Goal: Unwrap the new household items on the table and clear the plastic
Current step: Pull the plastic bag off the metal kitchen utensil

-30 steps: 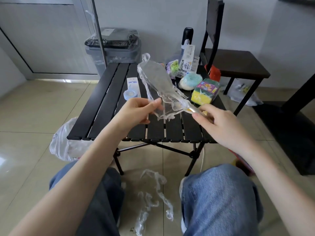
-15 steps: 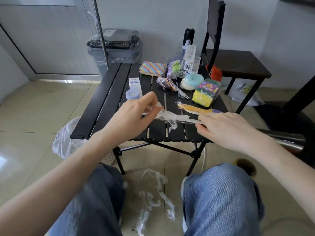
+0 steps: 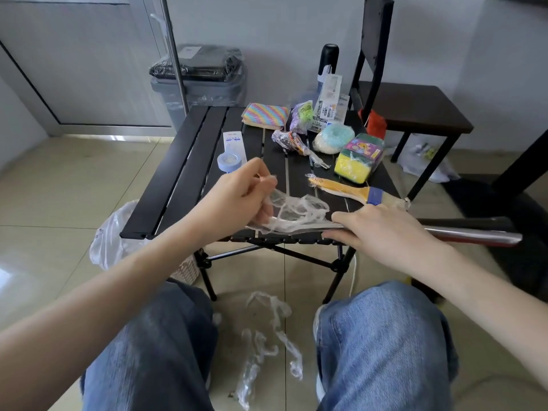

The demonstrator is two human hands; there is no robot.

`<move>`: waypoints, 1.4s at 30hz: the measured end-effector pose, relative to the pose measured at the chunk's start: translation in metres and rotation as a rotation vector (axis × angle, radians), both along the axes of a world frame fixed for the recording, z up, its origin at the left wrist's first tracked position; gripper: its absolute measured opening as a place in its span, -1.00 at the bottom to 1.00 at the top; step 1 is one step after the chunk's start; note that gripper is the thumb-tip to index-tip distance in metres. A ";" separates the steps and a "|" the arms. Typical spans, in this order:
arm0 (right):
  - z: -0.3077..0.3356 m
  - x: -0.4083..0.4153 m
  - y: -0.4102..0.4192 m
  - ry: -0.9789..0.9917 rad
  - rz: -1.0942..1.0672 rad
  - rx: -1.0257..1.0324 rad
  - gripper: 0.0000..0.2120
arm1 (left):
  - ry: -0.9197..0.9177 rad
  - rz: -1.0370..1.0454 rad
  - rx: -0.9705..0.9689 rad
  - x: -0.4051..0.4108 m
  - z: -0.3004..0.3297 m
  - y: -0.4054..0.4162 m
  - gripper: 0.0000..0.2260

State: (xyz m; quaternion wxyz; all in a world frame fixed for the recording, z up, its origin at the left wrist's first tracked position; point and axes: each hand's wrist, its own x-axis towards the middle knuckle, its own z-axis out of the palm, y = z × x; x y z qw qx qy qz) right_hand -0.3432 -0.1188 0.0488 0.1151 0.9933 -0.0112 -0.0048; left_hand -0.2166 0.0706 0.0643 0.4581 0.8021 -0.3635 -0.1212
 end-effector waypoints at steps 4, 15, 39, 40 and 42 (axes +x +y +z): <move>0.005 0.004 -0.005 0.034 -0.077 0.033 -0.64 | -0.456 0.033 -0.096 -0.003 -0.008 0.008 -0.85; 0.016 0.001 0.007 0.085 -0.034 0.000 -0.73 | 0.060 0.009 0.049 0.018 0.005 -0.001 -0.82; 0.025 -0.005 -0.001 0.180 -0.172 0.069 -0.72 | -0.231 0.234 -0.078 0.004 -0.014 0.014 -0.89; 0.026 -0.005 0.000 0.181 -0.170 0.068 -0.72 | -0.178 0.220 -0.084 0.007 -0.013 0.015 -0.88; 0.028 -0.005 -0.001 0.178 -0.161 0.060 -0.71 | -0.044 0.161 -0.109 0.012 -0.011 0.016 -0.87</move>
